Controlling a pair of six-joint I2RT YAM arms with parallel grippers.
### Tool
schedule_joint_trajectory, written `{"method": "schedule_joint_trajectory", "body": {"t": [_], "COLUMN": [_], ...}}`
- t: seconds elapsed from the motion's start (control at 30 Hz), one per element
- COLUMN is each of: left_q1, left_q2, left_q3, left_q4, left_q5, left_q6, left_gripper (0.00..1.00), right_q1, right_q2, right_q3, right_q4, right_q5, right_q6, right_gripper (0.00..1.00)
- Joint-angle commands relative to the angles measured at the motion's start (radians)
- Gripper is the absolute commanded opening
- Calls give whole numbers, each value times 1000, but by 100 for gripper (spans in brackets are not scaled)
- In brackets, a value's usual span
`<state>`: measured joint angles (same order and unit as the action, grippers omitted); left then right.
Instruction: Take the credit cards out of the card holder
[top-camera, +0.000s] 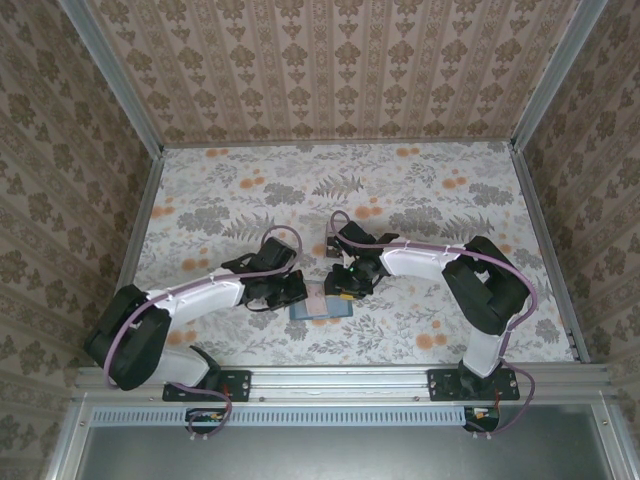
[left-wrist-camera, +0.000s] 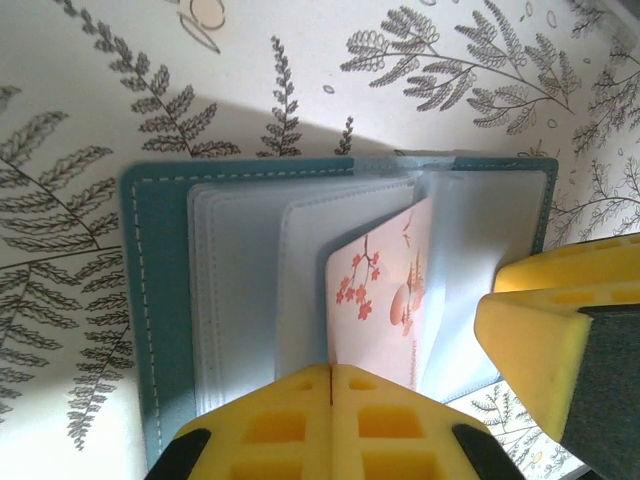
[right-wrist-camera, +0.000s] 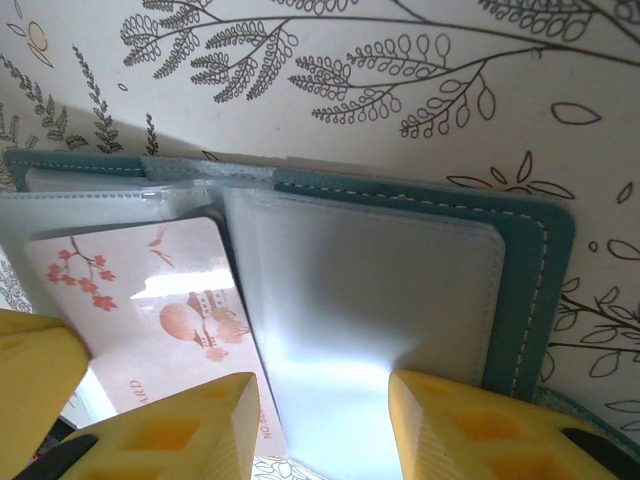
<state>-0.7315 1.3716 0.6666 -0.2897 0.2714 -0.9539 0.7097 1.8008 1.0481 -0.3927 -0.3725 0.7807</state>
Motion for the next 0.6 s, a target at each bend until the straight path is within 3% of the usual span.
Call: {"method": "schedule_joint_trajectory", "body": {"t": [0.0,0.57], "left_q1": [-8,-121], "left_q2": [7,198], "left_q3": [67,250], "left_q4": [-113,-119], "left_q5": [-47,-16], "left_q6": [66,88], "left_gripper": [2,10], "right_q1": [2,10], "right_q2": [5,11], "right_q3": [0,-8], "right_q4": [-87,-69], "right_q5": [50,35], "right_q6": [-18,-11], "right_gripper": [41,40]}}
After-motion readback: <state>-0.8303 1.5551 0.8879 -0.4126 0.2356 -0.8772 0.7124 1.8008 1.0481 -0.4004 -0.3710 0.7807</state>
